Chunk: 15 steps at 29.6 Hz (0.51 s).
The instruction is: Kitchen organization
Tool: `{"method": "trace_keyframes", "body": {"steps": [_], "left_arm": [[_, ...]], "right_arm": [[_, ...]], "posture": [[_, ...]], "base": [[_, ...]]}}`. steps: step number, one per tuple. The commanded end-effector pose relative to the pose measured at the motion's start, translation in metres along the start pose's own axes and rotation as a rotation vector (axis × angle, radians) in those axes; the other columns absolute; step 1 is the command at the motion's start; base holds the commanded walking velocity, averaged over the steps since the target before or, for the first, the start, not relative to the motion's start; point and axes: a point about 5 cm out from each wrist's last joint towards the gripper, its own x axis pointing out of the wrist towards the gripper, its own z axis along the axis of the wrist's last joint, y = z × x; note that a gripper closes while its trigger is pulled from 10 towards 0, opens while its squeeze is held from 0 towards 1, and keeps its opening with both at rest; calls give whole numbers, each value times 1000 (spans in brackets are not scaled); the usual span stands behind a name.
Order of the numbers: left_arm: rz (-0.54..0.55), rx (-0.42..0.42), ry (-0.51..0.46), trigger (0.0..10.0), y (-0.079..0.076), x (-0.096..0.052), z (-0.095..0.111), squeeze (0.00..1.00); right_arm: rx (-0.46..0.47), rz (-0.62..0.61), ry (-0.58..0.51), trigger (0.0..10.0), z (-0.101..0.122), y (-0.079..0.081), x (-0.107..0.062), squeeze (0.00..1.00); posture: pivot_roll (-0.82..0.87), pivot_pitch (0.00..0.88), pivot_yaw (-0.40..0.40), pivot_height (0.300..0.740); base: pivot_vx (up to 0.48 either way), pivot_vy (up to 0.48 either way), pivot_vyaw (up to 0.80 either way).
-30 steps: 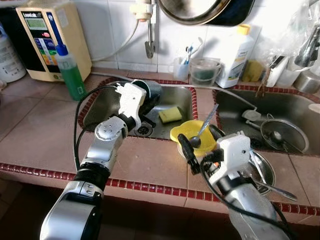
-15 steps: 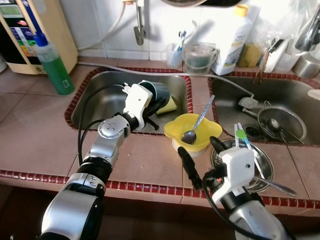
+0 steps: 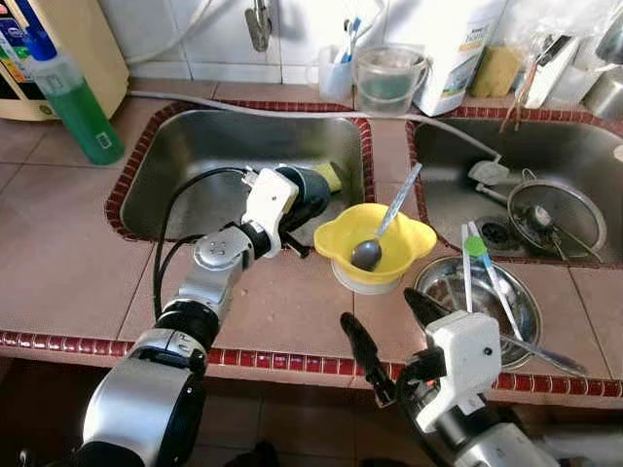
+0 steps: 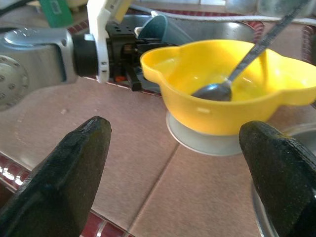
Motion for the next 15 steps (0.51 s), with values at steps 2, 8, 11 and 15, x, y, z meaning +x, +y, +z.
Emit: {"method": "trace_keyframes", "body": {"steps": [2,8,11,15], "left_arm": [[8,31,-7,10000,5,0,5,0],[27,25,5,10000,10,-1,6,0],[33,32,8,10000,12,-1,6,0],[45,37,12,10000,15,-2,7,0]], "right_arm": [[-9,-6,-3,10000,4,1,-4,0],[-5,-6,-28,10000,8,2,-2,0],[-3,0,-53,10000,13,4,-1,0],[4,0,-76,10000,18,5,-1,0]], "posture": [[-346,250,55,740],[-348,252,56,740],[-346,254,56,740],[-346,255,55,740]], "base": [[0,0,0],[0,0,0],[0,0,0],[0,0,0]]}}
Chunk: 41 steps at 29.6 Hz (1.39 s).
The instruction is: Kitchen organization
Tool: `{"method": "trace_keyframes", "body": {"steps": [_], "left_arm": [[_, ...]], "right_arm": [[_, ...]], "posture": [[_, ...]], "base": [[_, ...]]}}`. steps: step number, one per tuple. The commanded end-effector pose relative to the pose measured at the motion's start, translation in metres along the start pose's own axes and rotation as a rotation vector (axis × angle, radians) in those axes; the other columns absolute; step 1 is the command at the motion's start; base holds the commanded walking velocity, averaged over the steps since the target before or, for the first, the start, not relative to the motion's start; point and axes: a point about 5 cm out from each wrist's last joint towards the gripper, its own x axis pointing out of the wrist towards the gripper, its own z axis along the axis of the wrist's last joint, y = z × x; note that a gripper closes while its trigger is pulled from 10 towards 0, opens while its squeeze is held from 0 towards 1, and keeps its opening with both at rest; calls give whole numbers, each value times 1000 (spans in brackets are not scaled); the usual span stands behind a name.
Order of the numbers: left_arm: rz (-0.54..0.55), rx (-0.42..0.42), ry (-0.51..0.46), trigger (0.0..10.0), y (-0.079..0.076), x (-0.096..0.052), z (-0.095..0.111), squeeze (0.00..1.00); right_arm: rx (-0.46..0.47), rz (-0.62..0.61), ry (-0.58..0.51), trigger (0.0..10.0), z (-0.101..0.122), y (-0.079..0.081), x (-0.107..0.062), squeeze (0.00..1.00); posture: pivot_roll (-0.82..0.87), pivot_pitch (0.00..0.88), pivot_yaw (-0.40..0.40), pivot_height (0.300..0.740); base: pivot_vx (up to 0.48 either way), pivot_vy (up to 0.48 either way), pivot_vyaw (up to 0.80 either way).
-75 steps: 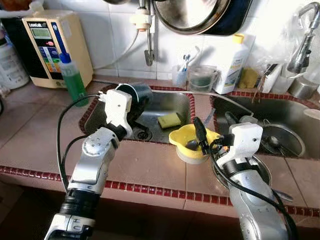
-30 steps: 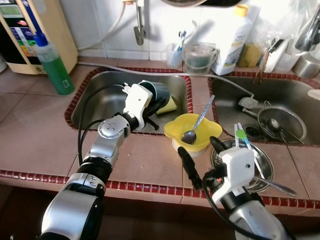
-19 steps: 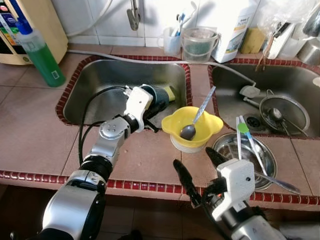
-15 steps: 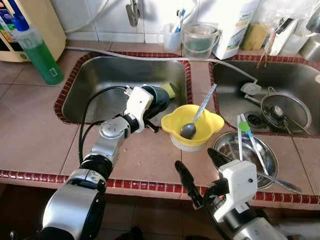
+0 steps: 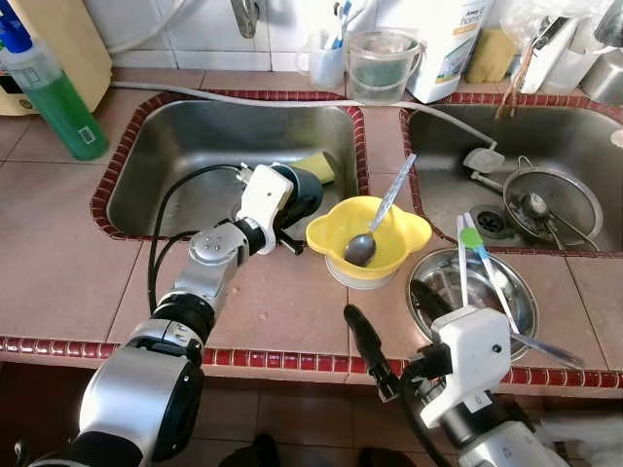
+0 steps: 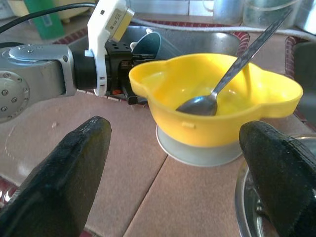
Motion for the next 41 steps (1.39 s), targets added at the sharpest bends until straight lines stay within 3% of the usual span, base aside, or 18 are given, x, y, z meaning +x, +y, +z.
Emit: {"method": "trace_keyframes", "body": {"steps": [1,14,15,16,17,18,41], "left_arm": [[20,10,-4,10000,6,-1,3,0],[65,14,36,10000,16,-5,2,0],[69,15,40,10000,17,-5,1,118],[69,15,40,10000,17,-5,1,118],[73,13,44,10000,17,-5,1,741],[79,19,50,10000,18,-6,0,1000],[71,38,77,10000,20,-8,-2,1000]], "right_arm": [[9,13,-38,10000,8,3,-2,0],[42,47,-83,10000,19,9,2,0],[43,47,-83,10000,19,10,2,0],[43,47,-83,10000,19,10,2,0],[44,48,-83,10000,19,10,2,0],[45,49,-83,10000,20,10,2,0],[55,38,-67,10000,18,10,0,0]], "posture": [[-346,255,55,740],[-344,253,51,740],[-347,254,51,740],[-347,254,51,740],[-347,254,51,740],[-349,255,52,740],[-345,259,55,740]], "base": [[0,0,0],[0,0,0],[0,0,0],[0,0,0],[0,0,0],[0,0,0],[0,0,0]]}}
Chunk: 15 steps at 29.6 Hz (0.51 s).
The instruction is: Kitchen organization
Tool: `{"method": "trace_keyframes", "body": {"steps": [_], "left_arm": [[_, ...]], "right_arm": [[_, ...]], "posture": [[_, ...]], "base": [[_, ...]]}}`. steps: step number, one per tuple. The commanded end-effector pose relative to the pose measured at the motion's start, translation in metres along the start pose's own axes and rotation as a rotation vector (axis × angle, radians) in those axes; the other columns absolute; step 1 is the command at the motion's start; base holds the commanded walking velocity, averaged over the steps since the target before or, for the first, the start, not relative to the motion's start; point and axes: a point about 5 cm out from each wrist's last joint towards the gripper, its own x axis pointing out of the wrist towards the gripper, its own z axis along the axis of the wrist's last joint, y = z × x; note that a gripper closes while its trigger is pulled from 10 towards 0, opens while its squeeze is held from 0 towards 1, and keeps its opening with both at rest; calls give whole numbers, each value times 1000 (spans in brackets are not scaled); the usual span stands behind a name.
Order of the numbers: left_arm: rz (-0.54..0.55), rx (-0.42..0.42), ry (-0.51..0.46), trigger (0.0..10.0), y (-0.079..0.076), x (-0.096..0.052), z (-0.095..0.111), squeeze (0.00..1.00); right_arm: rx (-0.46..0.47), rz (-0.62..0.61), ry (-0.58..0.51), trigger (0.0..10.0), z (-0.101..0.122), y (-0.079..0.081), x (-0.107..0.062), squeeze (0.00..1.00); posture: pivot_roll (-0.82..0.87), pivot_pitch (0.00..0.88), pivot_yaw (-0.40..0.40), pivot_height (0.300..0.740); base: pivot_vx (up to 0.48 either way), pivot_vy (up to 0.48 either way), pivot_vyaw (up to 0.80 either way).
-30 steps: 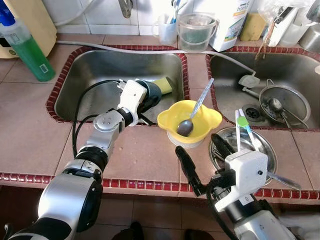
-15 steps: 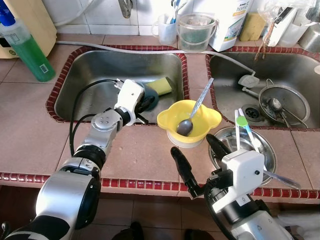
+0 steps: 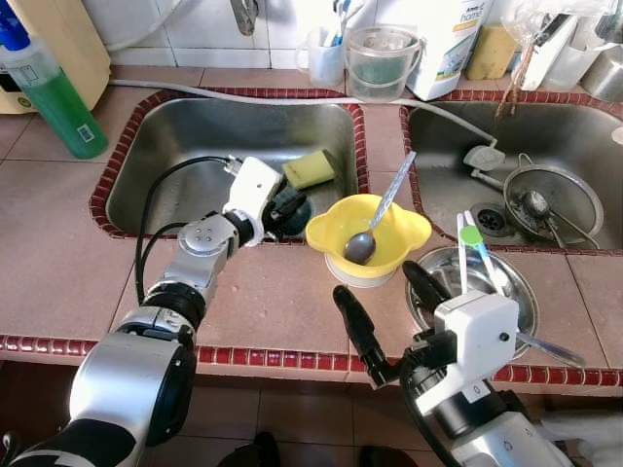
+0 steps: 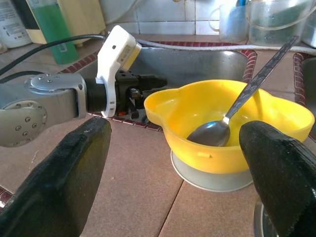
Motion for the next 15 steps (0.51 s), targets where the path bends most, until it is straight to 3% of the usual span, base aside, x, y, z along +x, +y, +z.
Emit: {"method": "trace_keyframes", "body": {"steps": [1,8,9,10,15], "left_arm": [[3,8,9,10000,5,-2,1,1000],[16,-7,-17,10000,9,-4,3,1000],[28,-20,-35,10000,11,-5,4,565],[44,-49,-57,10000,13,-6,6,0],[81,-89,-112,10000,19,-10,9,0]], "right_arm": [[10,9,-10,10000,3,2,-3,0],[-8,-10,-23,10000,3,-2,1,0],[-29,-30,-34,10000,2,-6,5,0],[-39,-56,-44,10000,1,-11,9,0],[-58,-94,-67,10000,0,-21,18,0]], "posture": [[-343,257,55,740],[-327,241,58,740],[-313,228,59,740],[-297,217,57,740],[-272,196,56,740]], "base": [[0,0,0],[0,0,0],[0,0,0],[0,0,0],[0,0,0]]}}
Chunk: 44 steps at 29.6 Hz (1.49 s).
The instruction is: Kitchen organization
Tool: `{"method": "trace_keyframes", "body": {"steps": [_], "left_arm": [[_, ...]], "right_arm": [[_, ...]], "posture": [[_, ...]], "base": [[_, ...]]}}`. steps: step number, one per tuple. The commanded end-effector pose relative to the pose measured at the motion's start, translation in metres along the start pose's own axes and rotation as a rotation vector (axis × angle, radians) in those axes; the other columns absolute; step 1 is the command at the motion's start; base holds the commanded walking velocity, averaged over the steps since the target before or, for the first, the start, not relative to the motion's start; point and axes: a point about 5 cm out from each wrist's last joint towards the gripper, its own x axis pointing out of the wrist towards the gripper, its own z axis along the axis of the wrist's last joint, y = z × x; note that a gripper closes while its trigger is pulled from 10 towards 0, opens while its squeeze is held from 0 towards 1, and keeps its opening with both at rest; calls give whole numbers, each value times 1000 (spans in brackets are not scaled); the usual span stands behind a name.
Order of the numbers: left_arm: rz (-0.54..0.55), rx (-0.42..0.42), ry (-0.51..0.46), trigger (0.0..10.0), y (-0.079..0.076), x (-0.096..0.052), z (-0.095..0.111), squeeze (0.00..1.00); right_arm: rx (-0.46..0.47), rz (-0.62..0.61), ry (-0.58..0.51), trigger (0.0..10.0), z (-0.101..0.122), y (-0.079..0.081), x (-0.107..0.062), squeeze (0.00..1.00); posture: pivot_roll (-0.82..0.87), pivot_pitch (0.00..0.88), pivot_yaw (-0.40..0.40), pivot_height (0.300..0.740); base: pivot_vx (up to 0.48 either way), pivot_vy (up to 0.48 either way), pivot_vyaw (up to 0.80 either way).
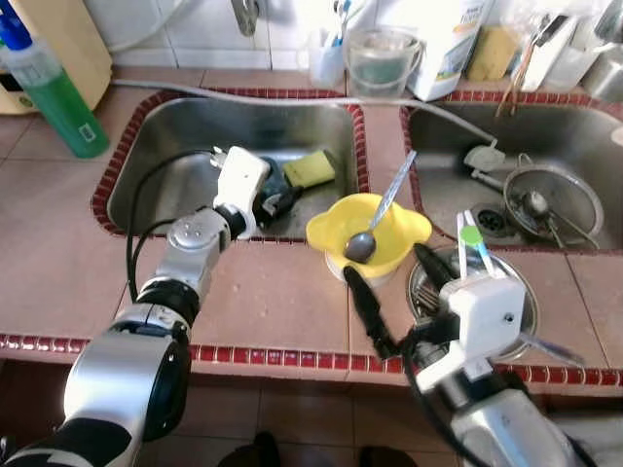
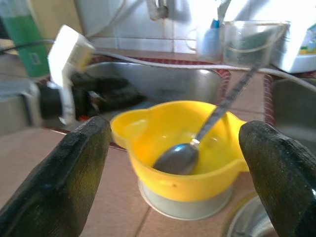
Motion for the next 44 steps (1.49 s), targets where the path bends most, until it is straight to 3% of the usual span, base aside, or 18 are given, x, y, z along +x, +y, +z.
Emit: {"method": "trace_keyframes", "body": {"steps": [1,15,20,25,32,44], "left_arm": [[29,-19,-40,10000,5,-4,2,0],[218,-72,-206,10000,14,-31,10,0],[252,-94,-231,10000,7,-41,13,0],[291,-60,-232,10000,3,-46,21,0],[322,-92,-220,10000,-11,-57,24,0],[399,-147,-204,10000,-28,-73,22,0]], "right_arm": [[-6,-19,-10,10000,-2,-4,4,0],[-68,-48,-64,10000,-15,-21,40,0],[-83,-67,-91,10000,-16,-27,53,0],[-116,-100,-111,10000,-15,-39,66,0],[-128,-199,-114,10000,-15,-58,69,0],[-116,-322,-100,10000,-23,-64,61,0]], "posture": [[-249,174,53,740],[-139,74,28,740],[-121,62,27,740],[-111,54,26,740],[-112,46,18,740],[-128,18,4,740]], "base": [[0,0,0],[0,0,0],[0,0,0],[0,0,0],[0,0,0],[0,0,0]]}}
